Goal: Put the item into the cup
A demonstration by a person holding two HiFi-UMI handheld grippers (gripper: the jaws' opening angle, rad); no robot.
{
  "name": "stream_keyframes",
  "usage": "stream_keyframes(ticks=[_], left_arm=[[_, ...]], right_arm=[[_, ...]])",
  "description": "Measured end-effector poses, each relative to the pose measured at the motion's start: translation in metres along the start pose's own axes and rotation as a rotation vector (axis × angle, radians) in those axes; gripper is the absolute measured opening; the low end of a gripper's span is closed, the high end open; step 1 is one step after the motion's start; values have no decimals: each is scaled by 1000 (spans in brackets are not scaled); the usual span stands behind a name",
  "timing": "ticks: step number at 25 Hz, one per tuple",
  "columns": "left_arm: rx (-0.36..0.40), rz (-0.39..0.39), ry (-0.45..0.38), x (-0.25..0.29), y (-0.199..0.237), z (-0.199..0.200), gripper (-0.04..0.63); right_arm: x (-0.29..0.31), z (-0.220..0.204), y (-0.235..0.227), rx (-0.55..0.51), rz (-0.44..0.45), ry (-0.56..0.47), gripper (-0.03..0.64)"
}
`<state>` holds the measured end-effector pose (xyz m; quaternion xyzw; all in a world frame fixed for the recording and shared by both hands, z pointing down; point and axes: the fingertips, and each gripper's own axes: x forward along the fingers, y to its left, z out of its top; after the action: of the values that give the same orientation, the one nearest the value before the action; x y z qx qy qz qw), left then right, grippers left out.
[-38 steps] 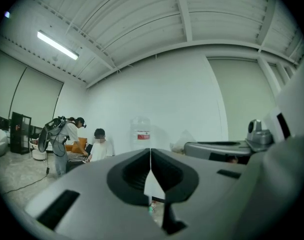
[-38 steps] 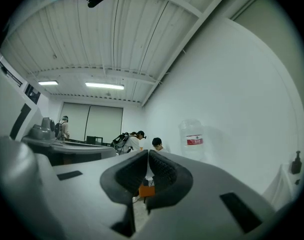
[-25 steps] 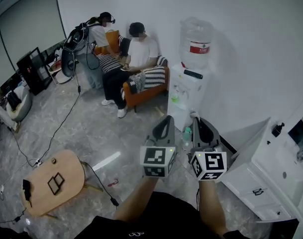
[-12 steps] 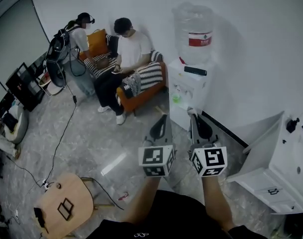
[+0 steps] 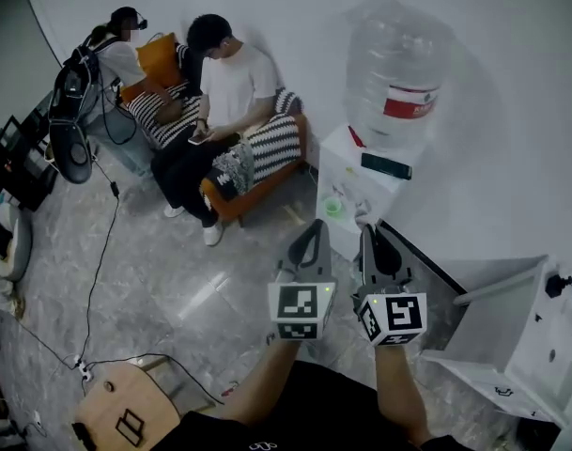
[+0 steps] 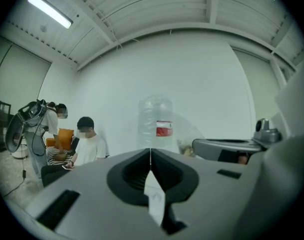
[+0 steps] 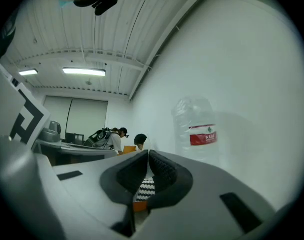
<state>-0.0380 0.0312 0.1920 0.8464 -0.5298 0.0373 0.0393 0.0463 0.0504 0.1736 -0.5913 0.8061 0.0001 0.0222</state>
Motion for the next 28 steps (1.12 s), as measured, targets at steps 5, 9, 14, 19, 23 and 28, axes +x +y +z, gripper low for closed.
stream_keyframes(ticks=[5, 9, 14, 19, 23, 28], left_arm=[[12, -42, 42, 68, 35, 1, 14], [36, -72, 27, 105, 43, 12, 14], [37, -81, 11, 130, 42, 18, 14], [42, -61, 21, 143, 43, 23, 14], [42, -50, 17, 151, 43, 32, 14], [28, -34, 46, 156, 47, 20, 14]], right_arm=[[73, -9, -12, 24, -22, 29, 13], [107, 4, -20, 15, -21, -14, 13], [123, -5, -47, 37, -51, -2, 12], [139, 2, -62, 54, -49, -13, 12], [148, 8, -66, 68, -23, -11, 14], [156, -5, -68, 80, -2, 18, 12]])
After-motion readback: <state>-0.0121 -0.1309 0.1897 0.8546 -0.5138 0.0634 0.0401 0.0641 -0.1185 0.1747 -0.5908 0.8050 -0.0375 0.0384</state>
